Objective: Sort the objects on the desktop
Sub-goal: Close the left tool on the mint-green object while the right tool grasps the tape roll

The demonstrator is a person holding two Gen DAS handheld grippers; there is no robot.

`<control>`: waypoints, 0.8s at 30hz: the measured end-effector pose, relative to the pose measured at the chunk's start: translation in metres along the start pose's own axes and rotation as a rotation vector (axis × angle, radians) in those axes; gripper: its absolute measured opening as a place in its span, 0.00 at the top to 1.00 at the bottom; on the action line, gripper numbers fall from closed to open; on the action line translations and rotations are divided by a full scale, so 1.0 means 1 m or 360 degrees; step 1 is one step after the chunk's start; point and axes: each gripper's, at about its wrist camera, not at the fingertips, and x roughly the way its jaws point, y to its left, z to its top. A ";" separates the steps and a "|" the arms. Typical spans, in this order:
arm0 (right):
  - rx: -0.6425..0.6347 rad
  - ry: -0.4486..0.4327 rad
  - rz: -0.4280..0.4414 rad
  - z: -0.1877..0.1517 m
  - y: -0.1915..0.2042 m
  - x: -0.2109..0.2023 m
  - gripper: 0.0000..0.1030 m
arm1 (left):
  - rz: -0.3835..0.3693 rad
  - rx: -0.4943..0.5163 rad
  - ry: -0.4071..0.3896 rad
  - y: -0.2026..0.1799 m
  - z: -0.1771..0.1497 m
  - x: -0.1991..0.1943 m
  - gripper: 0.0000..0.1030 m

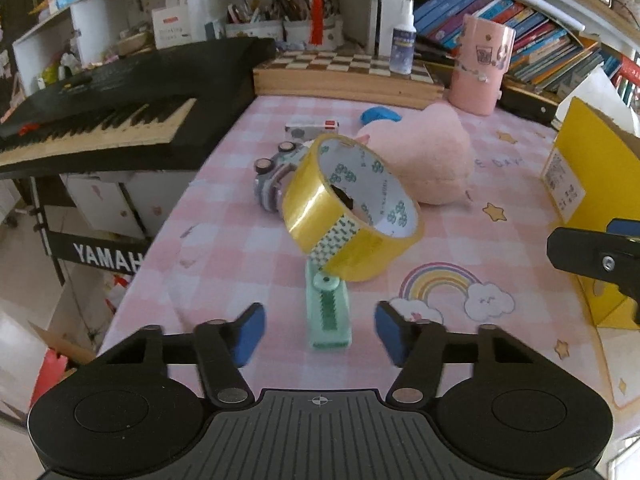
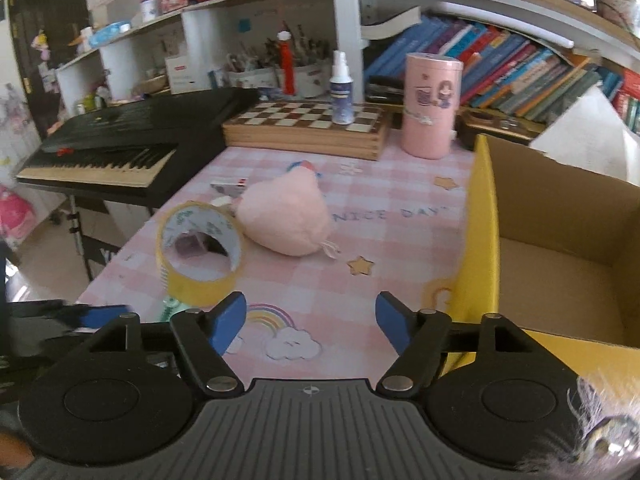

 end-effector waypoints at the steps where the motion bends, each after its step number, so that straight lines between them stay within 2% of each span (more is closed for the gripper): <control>1: -0.0001 0.0002 0.0023 0.001 0.001 0.002 0.29 | -0.0003 0.0004 0.0004 -0.001 0.002 0.005 0.52; 3: -0.0019 0.0006 0.0056 0.005 0.004 0.006 0.26 | -0.0004 0.0024 0.0016 -0.003 0.005 0.014 0.64; 4: -0.0030 0.0005 0.0072 0.006 0.006 0.007 0.24 | 0.0007 0.0037 0.0010 -0.004 0.006 0.015 0.75; 5: -0.0040 0.0003 0.0089 0.008 0.007 0.009 0.21 | 0.0003 0.0053 0.0009 -0.004 0.007 0.016 0.78; 8: -0.0039 0.0010 0.0136 0.014 0.011 0.019 0.18 | -0.0040 0.0043 0.0032 0.003 0.006 0.010 0.78; 10: -0.0022 0.0029 0.0175 0.019 0.014 0.029 0.16 | -0.0027 0.0037 0.0061 0.011 0.003 0.003 0.78; 14: 0.0030 0.0106 0.0259 0.025 0.023 0.056 0.00 | 0.0013 -0.0062 0.0111 0.037 -0.004 -0.012 0.78; 19: 0.0024 0.0280 0.0333 0.027 0.044 0.095 0.00 | 0.0117 -0.0164 0.0143 0.061 -0.009 -0.023 0.77; 24: -0.0217 0.0263 0.0356 0.020 0.073 0.110 0.00 | 0.0191 -0.0264 0.0129 0.080 -0.008 -0.032 0.77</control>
